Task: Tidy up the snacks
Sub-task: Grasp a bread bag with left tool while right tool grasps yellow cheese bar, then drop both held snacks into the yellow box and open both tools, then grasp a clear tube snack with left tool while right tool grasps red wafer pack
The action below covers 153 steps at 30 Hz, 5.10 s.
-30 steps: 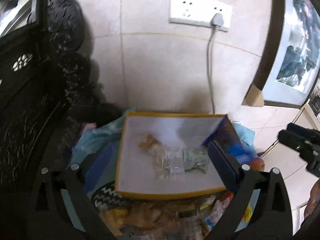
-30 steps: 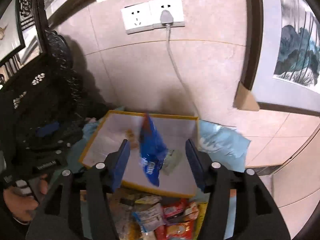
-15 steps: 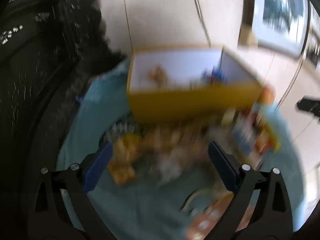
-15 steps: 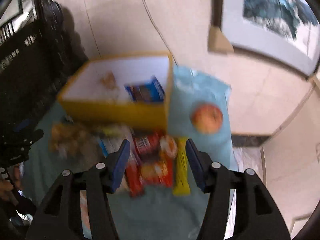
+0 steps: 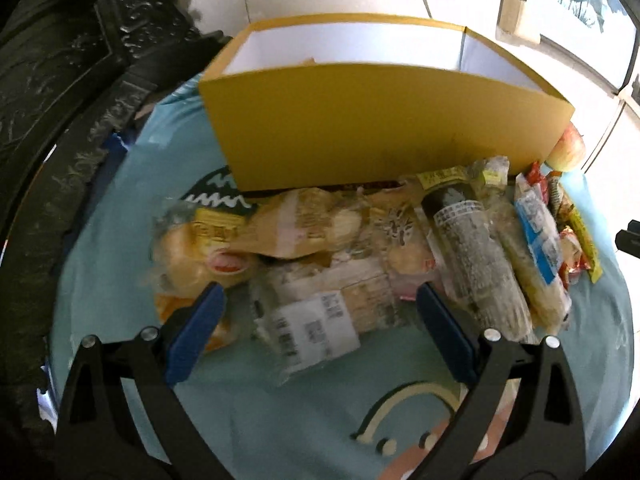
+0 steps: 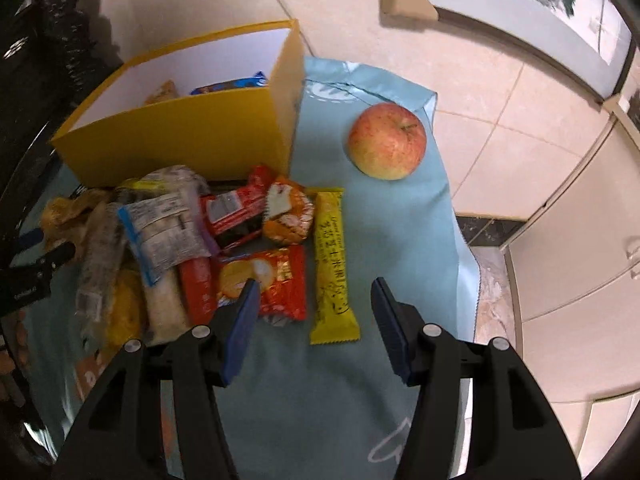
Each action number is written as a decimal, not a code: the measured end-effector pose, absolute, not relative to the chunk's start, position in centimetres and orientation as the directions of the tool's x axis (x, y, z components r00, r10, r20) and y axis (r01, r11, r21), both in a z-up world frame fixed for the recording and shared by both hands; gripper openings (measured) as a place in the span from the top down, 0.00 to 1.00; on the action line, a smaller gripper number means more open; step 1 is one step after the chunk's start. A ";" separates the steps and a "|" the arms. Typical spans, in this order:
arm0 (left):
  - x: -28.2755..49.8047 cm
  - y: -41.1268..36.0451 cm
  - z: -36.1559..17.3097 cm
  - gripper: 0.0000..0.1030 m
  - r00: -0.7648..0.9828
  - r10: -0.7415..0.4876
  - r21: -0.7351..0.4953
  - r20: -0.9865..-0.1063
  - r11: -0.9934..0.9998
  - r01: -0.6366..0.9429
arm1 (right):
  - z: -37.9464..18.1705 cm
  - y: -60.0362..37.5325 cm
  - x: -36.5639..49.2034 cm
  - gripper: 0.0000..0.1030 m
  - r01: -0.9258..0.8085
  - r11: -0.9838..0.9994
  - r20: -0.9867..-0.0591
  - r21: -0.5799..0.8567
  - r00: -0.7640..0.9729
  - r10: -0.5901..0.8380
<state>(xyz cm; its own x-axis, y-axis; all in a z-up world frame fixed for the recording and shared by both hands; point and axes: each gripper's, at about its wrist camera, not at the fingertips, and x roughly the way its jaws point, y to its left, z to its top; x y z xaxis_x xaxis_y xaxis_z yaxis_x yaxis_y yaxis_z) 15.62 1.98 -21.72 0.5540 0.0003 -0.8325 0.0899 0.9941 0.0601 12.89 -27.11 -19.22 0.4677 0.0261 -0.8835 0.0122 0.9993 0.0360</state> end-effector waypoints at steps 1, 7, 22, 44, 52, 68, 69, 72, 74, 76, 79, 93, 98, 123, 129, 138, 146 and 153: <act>15.8 1.8 -22.1 0.05 0.550 0.002 0.063 -0.835 0.994 0.092 | -19.7 -27.4 13.3 0.44 0.024 0.999 -0.888 0.042 0.459 0.026; 16.8 1.5 -24.3 0.04 0.533 0.021 0.079 -0.846 0.993 0.086 | -22.3 -27.0 15.5 0.44 0.036 0.999 -0.901 -0.003 0.434 -0.018; 13.5 5.4 -23.9 0.51 0.508 -0.147 -0.107 -0.849 0.988 0.106 | -23.6 -29.0 14.5 0.81 0.027 0.988 -0.914 0.155 0.383 0.133; 11.9 2.6 -9.2 0.52 0.716 -0.185 -0.085 -0.673 0.981 0.173 | -6.9 -23.5 13.4 0.81 -0.165 0.947 -0.730 0.277 0.604 0.319; 19.9 0.1 -2.5 0.51 0.770 -0.189 -0.092 -0.609 0.981 0.168 | -1.6 -21.4 21.5 0.81 -0.189 0.948 -0.691 0.257 0.650 0.317; 24.1 2.4 -4.7 0.04 0.752 -0.033 -0.042 -0.659 0.999 0.008 | -5.0 -22.3 23.9 0.43 -0.108 0.978 -0.756 0.178 0.622 0.206; 23.2 2.2 -5.3 0.04 0.747 -0.036 -0.039 -0.664 0.999 0.013 | -5.6 -22.2 23.3 0.43 -0.107 0.979 -0.766 0.175 0.609 0.204; 20.3 1.4 -7.5 0.04 0.725 -0.054 -0.033 -0.687 0.999 0.043 | -8.1 -22.6 20.3 0.43 -0.097 0.983 -0.794 0.158 0.579 0.185; 18.3 0.5 -9.1 0.04 0.705 -0.058 0.000 -0.707 0.997 0.082 | -9.5 -22.8 18.6 0.43 -0.090 0.982 -0.808 0.168 0.559 0.189; 16.2 -0.2 -10.3 0.04 0.702 -0.057 0.038 -0.710 0.992 0.120 | -11.1 -23.0 16.7 0.43 -0.082 0.983 -0.822 0.163 0.540 0.182; 13.9 -0.9 -11.7 0.04 0.697 -0.078 0.057 -0.713 0.984 0.169 | -13.0 -23.2 14.3 0.43 -0.072 0.985 -0.843 0.160 0.509 0.174; 10.3 -2.0 -20.1 0.04 0.597 -0.094 0.068 -0.797 0.968 0.243 | -19.0 -24.5 11.8 0.43 -0.004 0.993 -0.895 0.119 0.432 0.109; 10.6 -1.8 -22.2 0.04 0.570 -0.068 0.092 -0.819 0.964 0.248 | -21.0 -24.3 12.5 0.43 -0.006 0.995 -0.912 0.104 0.398 0.097; 11.2 -0.8 -25.5 0.02 0.541 -0.034 0.134 -0.840 0.954 0.267 | -24.6 -22.3 15.8 0.36 -0.014 0.987 -0.928 0.160 0.338 0.155; 11.3 0.0 -25.8 0.02 0.555 0.005 0.167 -0.832 0.956 0.242 | -25.5 -21.6 16.1 0.23 -0.026 0.999 -0.933 0.028 0.359 0.036; 11.1 -0.6 -26.3 0.44 0.538 -0.057 0.117 -0.841 0.952 0.284 | -25.2 -21.9 15.3 0.82 -0.079 0.994 -0.938 0.077 0.331 0.099; 10.3 -1.1 -25.3 0.65 0.516 -0.128 0.054 -0.847 0.945 0.324 | -22.0 -24.7 12.6 0.83 -0.066 0.988 -0.908 0.140 0.389 0.154; 8.9 -0.7 -21.8 0.65 0.584 -0.180 0.010 -0.792 0.952 0.307 | -18.7 -25.2 11.1 0.88 -0.084 0.981 -0.874 0.175 0.445 0.194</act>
